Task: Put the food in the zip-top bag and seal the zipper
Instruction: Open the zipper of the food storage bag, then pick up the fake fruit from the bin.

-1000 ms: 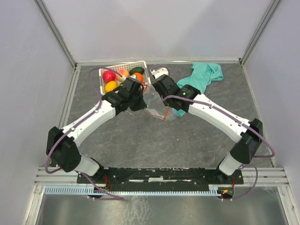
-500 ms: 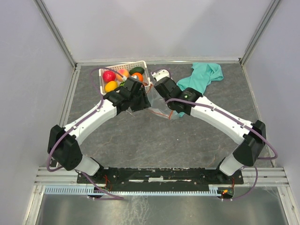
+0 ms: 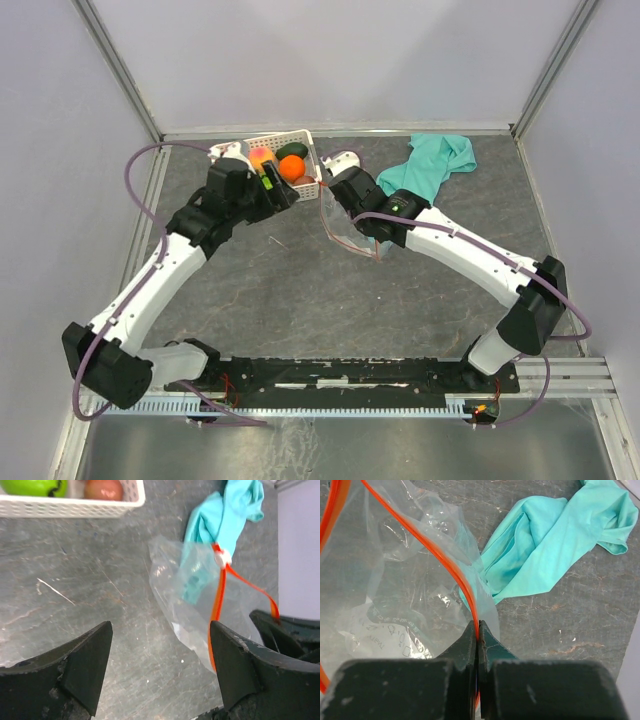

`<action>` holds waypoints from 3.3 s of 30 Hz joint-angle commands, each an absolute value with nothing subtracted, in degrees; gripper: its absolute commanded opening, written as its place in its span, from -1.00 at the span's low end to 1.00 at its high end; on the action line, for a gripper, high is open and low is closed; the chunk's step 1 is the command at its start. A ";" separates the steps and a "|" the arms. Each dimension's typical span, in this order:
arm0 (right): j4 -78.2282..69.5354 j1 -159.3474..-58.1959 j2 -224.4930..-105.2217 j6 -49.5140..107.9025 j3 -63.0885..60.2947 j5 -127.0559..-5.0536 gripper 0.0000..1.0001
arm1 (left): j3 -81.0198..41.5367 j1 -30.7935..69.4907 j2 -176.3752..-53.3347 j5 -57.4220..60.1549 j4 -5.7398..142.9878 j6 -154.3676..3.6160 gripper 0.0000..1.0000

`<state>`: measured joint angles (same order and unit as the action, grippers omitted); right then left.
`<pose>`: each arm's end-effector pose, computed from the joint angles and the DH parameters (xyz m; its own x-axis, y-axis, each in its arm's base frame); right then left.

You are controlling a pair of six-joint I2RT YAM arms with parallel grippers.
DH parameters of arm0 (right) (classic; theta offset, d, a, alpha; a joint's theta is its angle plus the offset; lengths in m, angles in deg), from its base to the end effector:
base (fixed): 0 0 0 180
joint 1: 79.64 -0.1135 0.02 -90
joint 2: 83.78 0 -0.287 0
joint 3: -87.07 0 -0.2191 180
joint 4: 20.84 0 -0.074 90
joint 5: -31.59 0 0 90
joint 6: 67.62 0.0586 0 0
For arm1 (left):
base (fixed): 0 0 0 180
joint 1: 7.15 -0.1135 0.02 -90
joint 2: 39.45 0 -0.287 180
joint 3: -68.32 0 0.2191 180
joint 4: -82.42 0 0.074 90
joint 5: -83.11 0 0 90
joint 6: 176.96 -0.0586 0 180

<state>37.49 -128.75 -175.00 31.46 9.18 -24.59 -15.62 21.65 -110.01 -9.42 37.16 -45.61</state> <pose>0.2369 0.2238 0.3515 -0.5363 -0.4191 -0.7326 -0.3007 0.9059 -0.2981 0.2205 -0.1183 0.3648 -0.6437 -0.3993 -0.6529 0.0309 0.8388 -0.5435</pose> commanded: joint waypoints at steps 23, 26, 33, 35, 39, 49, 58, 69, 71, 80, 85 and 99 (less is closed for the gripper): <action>34.78 -128.78 -173.54 31.98 9.98 -28.64 -0.97 | -52.72 7.40 -153.52 -17.81 19.83 -68.81 0.81; 34.62 -128.76 -173.43 31.96 9.83 -28.95 -0.97 | -57.60 6.48 -158.45 -15.13 18.71 -70.10 0.83; 34.55 -128.78 -173.04 32.14 9.08 -29.15 -0.96 | -65.47 4.46 -166.61 -9.00 17.83 -67.17 0.87; 34.36 -128.78 -172.84 32.14 8.86 -28.93 -0.97 | -66.53 4.30 -168.21 -7.90 17.84 -67.01 0.86; 34.29 -128.78 -172.63 32.22 8.62 -28.93 -0.97 | -67.84 3.93 -170.92 -7.56 17.84 -67.07 0.87; 34.62 -128.77 -173.18 32.75 8.37 -29.93 -0.96 | -68.47 3.46 -174.25 -6.75 21.17 -68.82 0.85; 35.07 -128.82 -173.64 32.96 9.41 -30.50 -0.96 | -64.70 3.56 -170.99 -2.48 24.50 -69.99 0.30; 34.90 -129.03 -173.86 33.80 9.30 -31.58 -0.96 | -58.37 3.58 -167.61 -4.83 24.98 -70.78 0.68; 34.88 -129.04 -174.02 33.97 9.30 -31.77 -0.97 | -58.48 3.64 -168.20 -4.79 25.03 -70.78 0.72; 35.00 -129.21 -174.39 34.50 9.31 -32.31 -0.96 | -60.08 3.63 -170.94 -4.35 25.92 -71.55 0.95; 34.97 -129.19 -174.29 34.51 8.99 -32.22 -0.96 | -60.34 3.64 -172.18 -3.91 26.53 -71.71 0.95; 34.53 -129.22 -174.13 34.33 9.32 -32.39 -0.96 | -55.58 3.69 -163.57 -3.42 27.91 -72.00 0.50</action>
